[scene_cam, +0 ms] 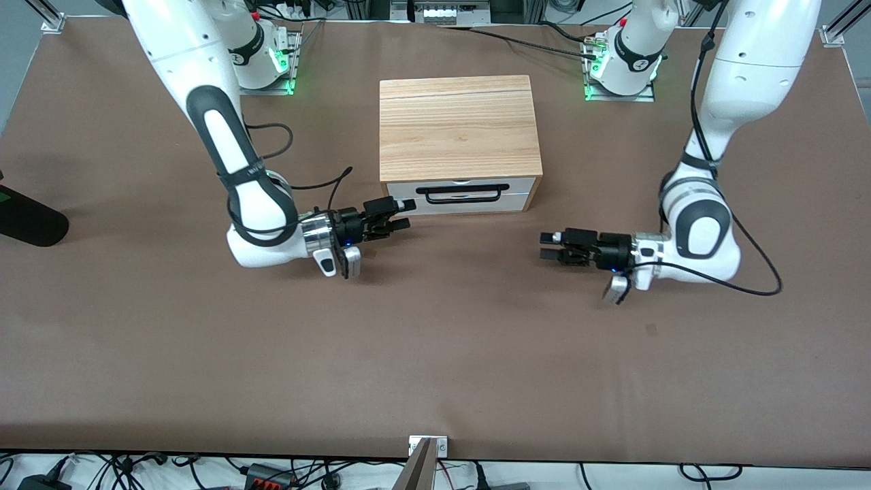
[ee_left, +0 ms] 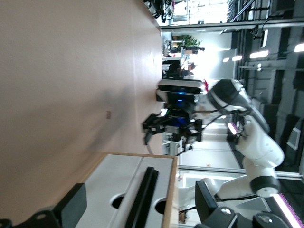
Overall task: Pull top drawer with both arms simultaneously
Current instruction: 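Move the right gripper and the left gripper toward the drawer handle, then close the right gripper and the left gripper on the black handle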
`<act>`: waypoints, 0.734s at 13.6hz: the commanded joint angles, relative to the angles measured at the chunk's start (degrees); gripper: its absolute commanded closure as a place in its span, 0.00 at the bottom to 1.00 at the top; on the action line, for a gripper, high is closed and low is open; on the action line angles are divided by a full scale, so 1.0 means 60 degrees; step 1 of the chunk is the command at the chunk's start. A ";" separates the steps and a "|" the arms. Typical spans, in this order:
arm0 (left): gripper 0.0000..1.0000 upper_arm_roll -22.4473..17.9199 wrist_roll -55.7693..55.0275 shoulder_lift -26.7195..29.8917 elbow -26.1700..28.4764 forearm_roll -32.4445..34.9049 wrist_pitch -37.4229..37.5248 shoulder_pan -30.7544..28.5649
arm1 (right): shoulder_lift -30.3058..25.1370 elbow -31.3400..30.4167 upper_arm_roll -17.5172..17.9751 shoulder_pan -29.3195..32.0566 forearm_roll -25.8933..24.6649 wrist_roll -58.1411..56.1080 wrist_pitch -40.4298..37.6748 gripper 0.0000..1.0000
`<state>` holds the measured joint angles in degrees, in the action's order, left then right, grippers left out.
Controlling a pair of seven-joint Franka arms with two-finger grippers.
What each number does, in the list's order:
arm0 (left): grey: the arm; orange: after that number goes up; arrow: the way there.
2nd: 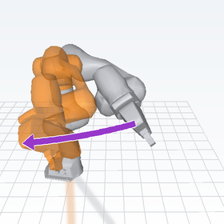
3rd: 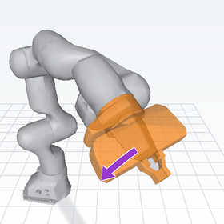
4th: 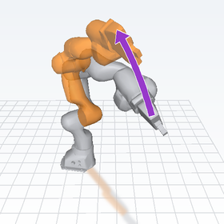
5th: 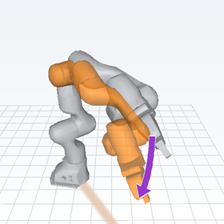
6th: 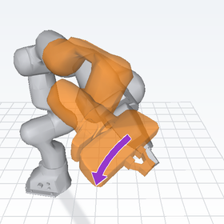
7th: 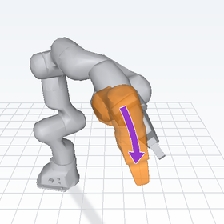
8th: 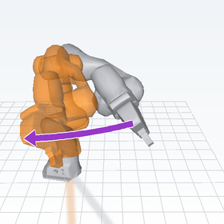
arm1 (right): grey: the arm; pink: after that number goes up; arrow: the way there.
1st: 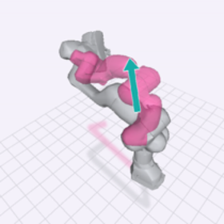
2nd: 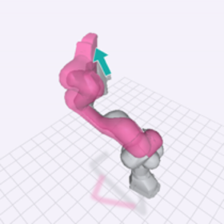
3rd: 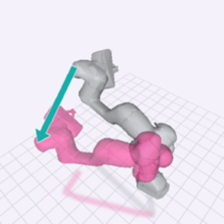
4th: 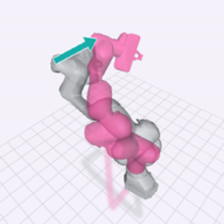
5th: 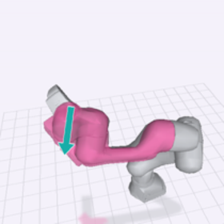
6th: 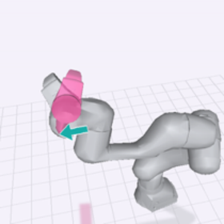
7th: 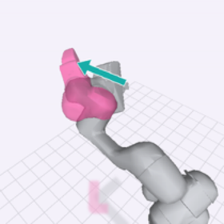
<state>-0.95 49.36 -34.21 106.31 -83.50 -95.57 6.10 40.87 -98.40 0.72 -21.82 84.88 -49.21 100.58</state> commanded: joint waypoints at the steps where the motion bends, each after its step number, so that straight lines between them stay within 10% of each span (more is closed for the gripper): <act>1: 0.00 0.0449 0.0181 0.0707 0.1496 -0.1151 -0.0273 -0.0049 | 0.0437 0.0067 0.0099 -0.0055 0.0734 -0.0907 -0.0458 0.00; 7: 0.00 0.0803 0.1219 0.0502 0.2452 -0.2387 -0.0302 0.0023 | 0.0541 -0.0064 0.0187 -0.0611 0.1440 -0.1290 -0.0474 0.00; 10: 0.00 0.1109 0.1382 0.0487 0.3051 -0.2780 -0.0287 -0.0035 | 0.0541 -0.0196 0.0187 -0.0627 0.1440 -0.1393 -0.0503 0.22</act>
<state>3.82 55.40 -32.30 121.45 -96.92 -96.75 6.33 44.33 -98.49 1.87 -25.51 92.17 -55.55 97.83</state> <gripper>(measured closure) 0.000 0.066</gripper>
